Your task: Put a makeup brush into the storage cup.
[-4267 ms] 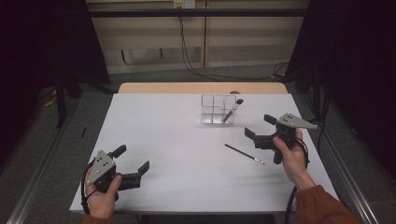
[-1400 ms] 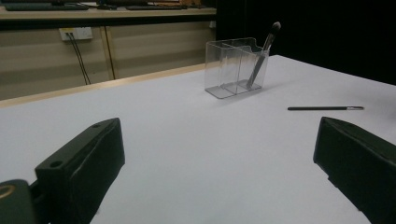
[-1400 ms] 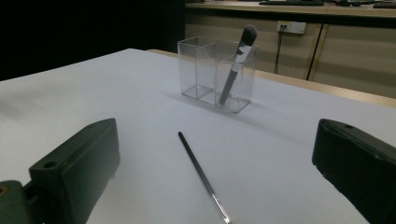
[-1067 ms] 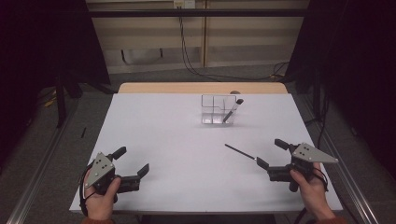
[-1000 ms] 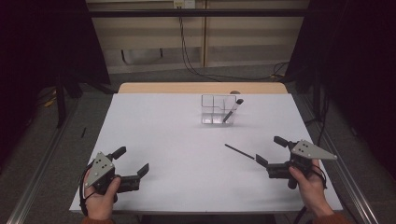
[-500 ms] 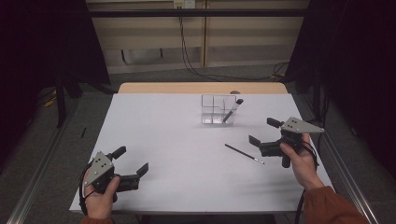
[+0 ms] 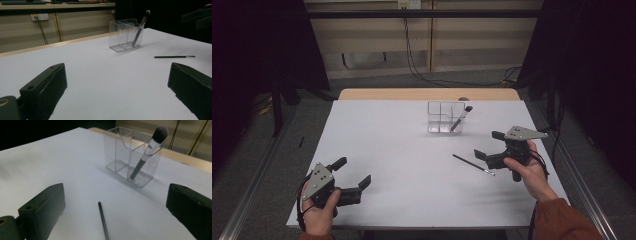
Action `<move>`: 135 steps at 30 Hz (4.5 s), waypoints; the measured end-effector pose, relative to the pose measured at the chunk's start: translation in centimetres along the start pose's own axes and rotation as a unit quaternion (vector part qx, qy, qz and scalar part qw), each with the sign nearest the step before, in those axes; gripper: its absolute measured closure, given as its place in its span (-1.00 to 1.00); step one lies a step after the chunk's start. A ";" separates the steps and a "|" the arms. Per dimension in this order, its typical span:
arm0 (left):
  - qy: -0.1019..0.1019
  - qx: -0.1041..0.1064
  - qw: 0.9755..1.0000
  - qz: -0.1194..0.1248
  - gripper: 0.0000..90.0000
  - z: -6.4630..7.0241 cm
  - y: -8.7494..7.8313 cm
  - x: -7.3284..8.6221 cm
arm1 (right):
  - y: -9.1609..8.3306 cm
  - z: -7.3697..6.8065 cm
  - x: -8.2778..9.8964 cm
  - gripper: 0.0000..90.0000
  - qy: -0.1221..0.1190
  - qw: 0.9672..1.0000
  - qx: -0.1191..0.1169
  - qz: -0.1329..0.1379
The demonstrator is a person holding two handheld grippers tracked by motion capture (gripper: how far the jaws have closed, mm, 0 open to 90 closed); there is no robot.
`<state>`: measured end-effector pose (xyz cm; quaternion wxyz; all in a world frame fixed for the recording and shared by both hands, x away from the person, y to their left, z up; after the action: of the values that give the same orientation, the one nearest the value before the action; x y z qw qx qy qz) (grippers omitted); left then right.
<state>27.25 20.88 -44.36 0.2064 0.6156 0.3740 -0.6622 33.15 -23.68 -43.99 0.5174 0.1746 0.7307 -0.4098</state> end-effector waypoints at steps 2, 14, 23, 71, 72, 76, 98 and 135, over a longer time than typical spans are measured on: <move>0.001 0.000 1.000 0.000 -0.95 -0.1 0.0 0.0 | 0.2 0.1 0.2 -0.98 -0.001 1.000 -0.002 -0.012; 0.003 -0.002 1.000 -0.001 -0.95 0.1 -0.1 0.0 | 0.9 0.3 0.5 -0.95 0.002 0.993 -0.035 -0.115; 0.002 -0.001 1.000 0.001 -0.95 0.1 -0.2 0.0 | 1.9 -0.1 1.2 -0.96 -0.014 0.976 -0.049 -0.211; 0.006 -0.003 1.000 -0.005 -0.95 0.2 -0.2 0.1 | 3.6 1.1 3.8 0.14 -0.105 0.863 -0.052 -0.492; 0.007 -0.003 1.000 -0.005 -0.95 0.2 -0.2 0.1 | 3.7 1.0 3.9 0.14 -0.105 0.863 -0.050 -0.492; 0.005 -0.004 1.000 -0.005 -0.95 0.2 -0.2 0.1 | 3.9 0.9 4.4 0.21 -0.114 0.850 -0.044 -0.512; 0.006 0.000 1.000 -0.009 -0.95 0.3 0.0 0.2 | 4.4 0.8 4.3 0.72 -0.117 0.842 -0.025 -0.527; 0.004 -0.002 1.000 -0.009 -0.95 0.1 -0.1 0.2 | 2.6 0.4 3.3 0.92 -0.086 0.900 -0.039 -0.426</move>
<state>27.09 20.88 -44.51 0.2005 0.6144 0.3816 -0.6608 33.78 -22.97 -48.06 0.3611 -0.2096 0.7034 -0.5752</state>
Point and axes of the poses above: each handheld gripper's, and its own axes: y roughly forward along the jaws, x roughly out of its underside, z roughly to its right, the point moved 5 cm from there along y, roughly forward along the jaws, and after that the axes turned 4 degrees about y, right-handed, at the moved point
